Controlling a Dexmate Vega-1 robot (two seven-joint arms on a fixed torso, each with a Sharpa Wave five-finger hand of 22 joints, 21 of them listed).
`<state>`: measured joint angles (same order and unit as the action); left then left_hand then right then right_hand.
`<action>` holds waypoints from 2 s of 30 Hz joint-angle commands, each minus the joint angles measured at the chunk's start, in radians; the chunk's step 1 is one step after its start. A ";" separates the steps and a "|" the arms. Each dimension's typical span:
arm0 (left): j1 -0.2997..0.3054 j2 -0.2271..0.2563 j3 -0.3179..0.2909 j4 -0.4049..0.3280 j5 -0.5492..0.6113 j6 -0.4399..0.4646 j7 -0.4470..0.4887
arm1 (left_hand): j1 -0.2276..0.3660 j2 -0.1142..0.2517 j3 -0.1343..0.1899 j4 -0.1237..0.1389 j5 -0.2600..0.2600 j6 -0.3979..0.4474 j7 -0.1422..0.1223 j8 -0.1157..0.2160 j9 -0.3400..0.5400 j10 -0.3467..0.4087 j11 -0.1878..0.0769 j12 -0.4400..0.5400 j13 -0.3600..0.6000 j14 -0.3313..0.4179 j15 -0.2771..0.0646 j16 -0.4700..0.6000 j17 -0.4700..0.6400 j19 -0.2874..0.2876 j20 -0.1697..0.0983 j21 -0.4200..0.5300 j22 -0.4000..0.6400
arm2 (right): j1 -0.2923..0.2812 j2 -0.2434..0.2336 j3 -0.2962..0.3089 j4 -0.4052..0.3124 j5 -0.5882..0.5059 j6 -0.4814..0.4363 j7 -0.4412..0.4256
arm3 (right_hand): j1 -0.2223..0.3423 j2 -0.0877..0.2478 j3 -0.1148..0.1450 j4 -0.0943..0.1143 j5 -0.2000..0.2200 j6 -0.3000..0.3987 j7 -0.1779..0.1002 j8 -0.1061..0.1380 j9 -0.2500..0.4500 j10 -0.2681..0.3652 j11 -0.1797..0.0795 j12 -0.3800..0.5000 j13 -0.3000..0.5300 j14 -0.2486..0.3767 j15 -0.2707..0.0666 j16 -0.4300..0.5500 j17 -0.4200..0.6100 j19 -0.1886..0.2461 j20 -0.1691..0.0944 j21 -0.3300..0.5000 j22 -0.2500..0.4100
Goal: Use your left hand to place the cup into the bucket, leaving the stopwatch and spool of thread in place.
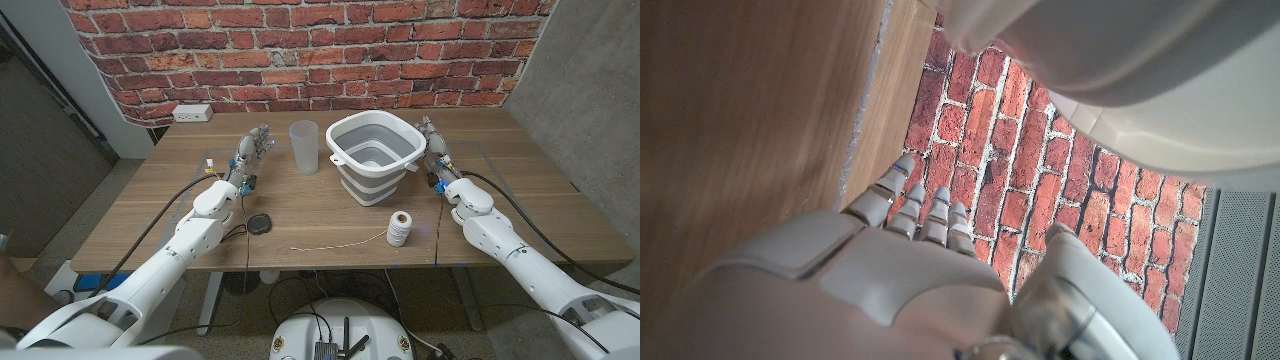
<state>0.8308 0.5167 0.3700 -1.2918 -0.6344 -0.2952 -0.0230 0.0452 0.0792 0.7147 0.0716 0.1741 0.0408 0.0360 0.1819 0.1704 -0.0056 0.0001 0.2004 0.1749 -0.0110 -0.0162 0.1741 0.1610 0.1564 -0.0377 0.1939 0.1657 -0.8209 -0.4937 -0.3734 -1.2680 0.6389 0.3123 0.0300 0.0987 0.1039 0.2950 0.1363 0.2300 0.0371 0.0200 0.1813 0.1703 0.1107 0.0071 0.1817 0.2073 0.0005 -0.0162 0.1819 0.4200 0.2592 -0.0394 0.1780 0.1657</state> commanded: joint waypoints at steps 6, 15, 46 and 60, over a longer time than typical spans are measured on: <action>-0.007 0.027 0.002 -0.017 0.042 0.004 0.024 | 0.011 0.074 0.009 -0.010 0.005 0.000 0.007 0.005 0.004 -0.001 0.003 0.002 0.004 -0.004 0.000 0.005 0.004 0.009 -0.057 0.002 0.003 | 0.014 0.014 -0.001 0.029 -0.022 0.029 -0.022 | -0.001 0.034 0.008 -0.002 0.006 0.015 -0.002 0.007 0.005 0.014 0.003 0.010 0.001 -0.001 -0.013 0.006 -0.001 0.006 -0.010 0.006 0.002; -0.014 0.041 0.004 -0.007 0.047 -0.013 -0.010 | 0.025 0.061 0.009 -0.043 0.001 0.025 -0.008 0.010 0.003 0.009 -0.006 0.003 0.004 0.004 -0.009 0.004 0.003 0.013 -0.059 0.000 0.002 | -0.008 0.007 0.007 -0.003 -0.030 0.021 -0.064 | -0.004 0.033 0.010 -0.003 0.006 0.026 -0.005 0.010 0.004 0.024 0.000 0.015 -0.002 -0.002 -0.014 0.008 -0.008 0.005 -0.012 0.007 0.002; 0.032 0.239 -0.027 -0.137 0.059 0.030 -0.145 | 0.164 -0.034 0.000 -0.264 0.011 0.029 -0.089 0.005 0.006 0.080 -0.065 0.002 0.007 0.106 -0.055 0.009 0.007 0.046 -0.004 -0.007 0.002 | -0.035 0.031 0.006 -0.010 -0.058 0.048 -0.127 | -0.015 0.040 0.018 0.001 0.010 0.029 -0.012 0.006 0.004 0.024 -0.006 0.014 -0.008 0.007 -0.019 0.014 -0.021 0.011 -0.013 0.010 0.002; 0.028 0.353 -0.037 -0.184 0.073 0.094 -0.224 | 0.254 -0.111 -0.024 -0.265 0.007 -0.020 -0.148 0.011 0.007 0.044 -0.113 -0.011 0.009 0.043 -0.104 -0.003 0.008 0.023 -0.003 -0.012 0.003 | -0.050 0.004 0.011 -0.034 -0.055 0.029 -0.119 | -0.018 0.042 0.023 0.001 0.012 0.023 -0.015 0.004 0.004 0.024 -0.010 0.014 -0.010 0.010 -0.018 0.016 -0.028 0.011 -0.005 0.011 0.002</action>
<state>0.8616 0.7935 0.3400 -1.4439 -0.5704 -0.2440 -0.1898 0.2862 -0.0248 0.6935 -0.1920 0.1818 0.0314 -0.1162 0.1894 0.1748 0.0422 -0.1029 0.1921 0.1794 0.0408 -0.0324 0.1761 0.1656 0.1829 -0.0368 0.1860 0.1656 -0.8613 -0.4705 -0.3660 -1.2880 0.5820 0.3550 -0.0961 0.0895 0.1027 0.3108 0.1374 0.2368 0.0588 0.0091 0.1851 0.1698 0.1303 0.0015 0.1895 0.1952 0.0047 -0.0306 0.1926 0.3903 0.2627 -0.0358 0.1838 0.1652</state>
